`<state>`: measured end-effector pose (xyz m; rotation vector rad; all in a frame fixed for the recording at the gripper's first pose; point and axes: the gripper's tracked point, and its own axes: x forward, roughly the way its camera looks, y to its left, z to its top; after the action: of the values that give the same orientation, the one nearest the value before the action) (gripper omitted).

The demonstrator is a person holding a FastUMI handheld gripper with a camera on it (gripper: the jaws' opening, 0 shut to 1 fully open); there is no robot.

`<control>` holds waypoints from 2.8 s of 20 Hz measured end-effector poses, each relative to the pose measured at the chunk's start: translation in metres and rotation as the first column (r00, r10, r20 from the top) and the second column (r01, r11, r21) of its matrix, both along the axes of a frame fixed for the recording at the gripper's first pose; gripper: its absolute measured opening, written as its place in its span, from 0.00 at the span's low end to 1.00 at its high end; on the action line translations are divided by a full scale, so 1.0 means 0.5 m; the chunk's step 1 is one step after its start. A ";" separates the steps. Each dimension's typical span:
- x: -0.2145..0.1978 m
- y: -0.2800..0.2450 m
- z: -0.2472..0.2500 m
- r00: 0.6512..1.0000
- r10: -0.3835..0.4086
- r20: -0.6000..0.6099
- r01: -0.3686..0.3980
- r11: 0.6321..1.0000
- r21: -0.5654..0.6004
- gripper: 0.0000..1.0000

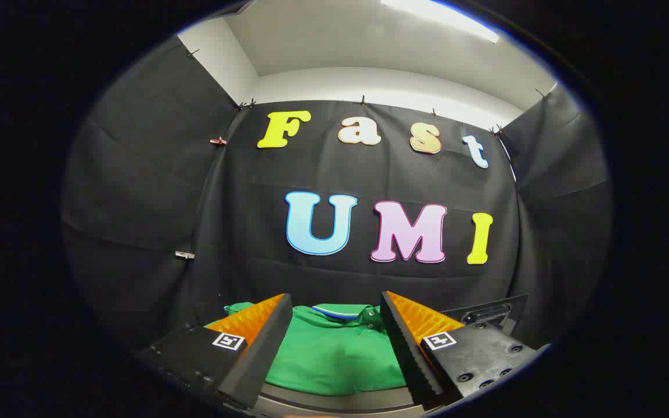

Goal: Put the clothes into the washing machine and then close the washing machine lid.

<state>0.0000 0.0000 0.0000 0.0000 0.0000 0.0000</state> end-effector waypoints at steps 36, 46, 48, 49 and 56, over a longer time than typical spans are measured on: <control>0.098 -0.058 -0.289 0.646 -0.027 -0.763 0.033 0.999 -0.008 0.95; 0.098 -0.063 -0.286 0.703 -0.007 -0.711 -0.044 0.998 -0.053 0.23; 0.101 -0.061 -0.280 0.703 -0.006 -0.711 -0.055 0.997 -0.062 0.15; 0.099 -0.063 -0.277 0.703 -0.006 -0.711 -0.044 0.998 -0.052 0.15; 0.115 -0.060 -0.217 0.747 0.057 -0.662 -0.048 0.998 0.032 0.14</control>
<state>0.0575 -0.0300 -0.1087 0.0128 0.7246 0.0577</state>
